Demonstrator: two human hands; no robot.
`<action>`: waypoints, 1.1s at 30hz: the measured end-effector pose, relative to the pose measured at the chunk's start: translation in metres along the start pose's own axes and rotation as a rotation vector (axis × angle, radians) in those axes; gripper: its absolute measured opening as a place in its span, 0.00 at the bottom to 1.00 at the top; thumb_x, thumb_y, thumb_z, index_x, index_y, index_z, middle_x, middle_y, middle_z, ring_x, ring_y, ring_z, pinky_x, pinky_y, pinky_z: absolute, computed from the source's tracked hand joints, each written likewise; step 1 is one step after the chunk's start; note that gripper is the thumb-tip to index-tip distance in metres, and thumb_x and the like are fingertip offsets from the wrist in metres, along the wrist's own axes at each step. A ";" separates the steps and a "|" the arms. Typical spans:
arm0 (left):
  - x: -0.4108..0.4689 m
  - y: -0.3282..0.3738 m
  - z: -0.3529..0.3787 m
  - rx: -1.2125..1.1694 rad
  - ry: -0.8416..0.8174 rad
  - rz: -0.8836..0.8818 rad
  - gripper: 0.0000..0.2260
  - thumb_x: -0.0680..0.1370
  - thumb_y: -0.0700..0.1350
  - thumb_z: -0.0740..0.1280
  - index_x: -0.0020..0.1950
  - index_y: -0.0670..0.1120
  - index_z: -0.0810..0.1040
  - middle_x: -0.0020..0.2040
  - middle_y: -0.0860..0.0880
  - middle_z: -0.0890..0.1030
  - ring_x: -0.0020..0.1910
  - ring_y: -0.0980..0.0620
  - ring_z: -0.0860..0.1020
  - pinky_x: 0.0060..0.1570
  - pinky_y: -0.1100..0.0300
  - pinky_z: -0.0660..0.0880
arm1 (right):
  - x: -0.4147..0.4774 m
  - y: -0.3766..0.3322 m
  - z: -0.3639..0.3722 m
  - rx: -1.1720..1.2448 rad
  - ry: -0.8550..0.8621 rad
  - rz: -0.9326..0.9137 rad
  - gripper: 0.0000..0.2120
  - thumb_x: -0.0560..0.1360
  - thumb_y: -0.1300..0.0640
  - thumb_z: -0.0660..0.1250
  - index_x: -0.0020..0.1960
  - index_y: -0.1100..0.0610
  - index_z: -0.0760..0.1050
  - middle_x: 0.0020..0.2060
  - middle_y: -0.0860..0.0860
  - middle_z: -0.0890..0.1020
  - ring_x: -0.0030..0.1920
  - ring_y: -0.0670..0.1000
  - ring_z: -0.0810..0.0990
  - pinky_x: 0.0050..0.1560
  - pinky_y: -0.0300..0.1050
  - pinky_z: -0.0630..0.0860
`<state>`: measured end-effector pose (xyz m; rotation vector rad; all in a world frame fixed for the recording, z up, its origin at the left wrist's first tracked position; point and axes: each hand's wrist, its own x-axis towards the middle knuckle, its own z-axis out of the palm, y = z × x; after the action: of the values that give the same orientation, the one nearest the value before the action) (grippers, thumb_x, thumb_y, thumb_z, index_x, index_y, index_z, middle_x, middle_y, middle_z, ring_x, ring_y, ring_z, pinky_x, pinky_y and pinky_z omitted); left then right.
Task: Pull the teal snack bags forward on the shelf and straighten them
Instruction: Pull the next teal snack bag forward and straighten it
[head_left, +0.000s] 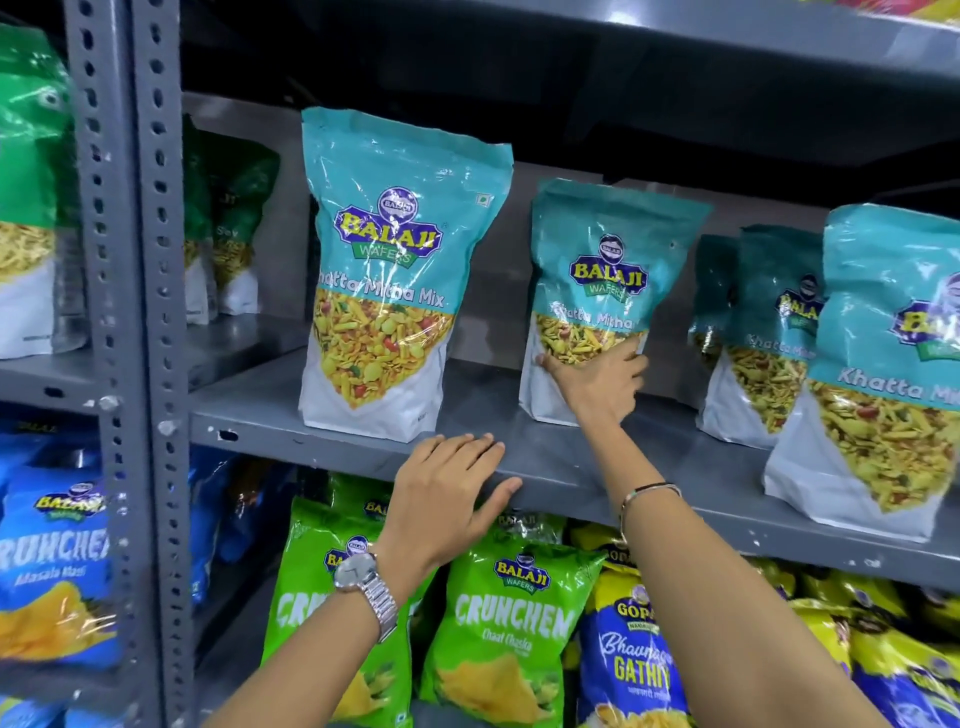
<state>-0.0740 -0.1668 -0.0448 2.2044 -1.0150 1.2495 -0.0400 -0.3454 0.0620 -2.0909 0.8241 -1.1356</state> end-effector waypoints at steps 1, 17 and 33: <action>0.000 0.001 -0.002 -0.003 -0.012 -0.005 0.19 0.77 0.56 0.59 0.54 0.44 0.82 0.52 0.47 0.84 0.52 0.48 0.81 0.54 0.53 0.75 | -0.007 -0.001 -0.005 -0.005 0.009 0.003 0.56 0.57 0.38 0.78 0.72 0.62 0.52 0.65 0.61 0.66 0.64 0.64 0.69 0.55 0.58 0.72; 0.003 0.001 -0.016 -0.068 -0.110 0.014 0.16 0.75 0.51 0.69 0.54 0.40 0.81 0.52 0.40 0.84 0.51 0.43 0.81 0.52 0.49 0.75 | -0.100 -0.014 -0.078 -0.123 0.067 0.012 0.57 0.57 0.33 0.75 0.72 0.60 0.53 0.64 0.60 0.67 0.64 0.62 0.69 0.56 0.56 0.72; 0.001 -0.001 -0.011 -0.063 -0.073 0.022 0.16 0.75 0.52 0.68 0.54 0.40 0.81 0.52 0.41 0.84 0.51 0.43 0.81 0.52 0.49 0.75 | -0.104 -0.006 -0.096 -0.186 -0.085 -0.052 0.61 0.59 0.38 0.78 0.75 0.59 0.44 0.68 0.61 0.62 0.66 0.65 0.67 0.60 0.58 0.70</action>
<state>-0.0791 -0.1598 -0.0381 2.2100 -1.0946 1.1381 -0.1675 -0.2841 0.0578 -2.3082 0.8677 -1.0221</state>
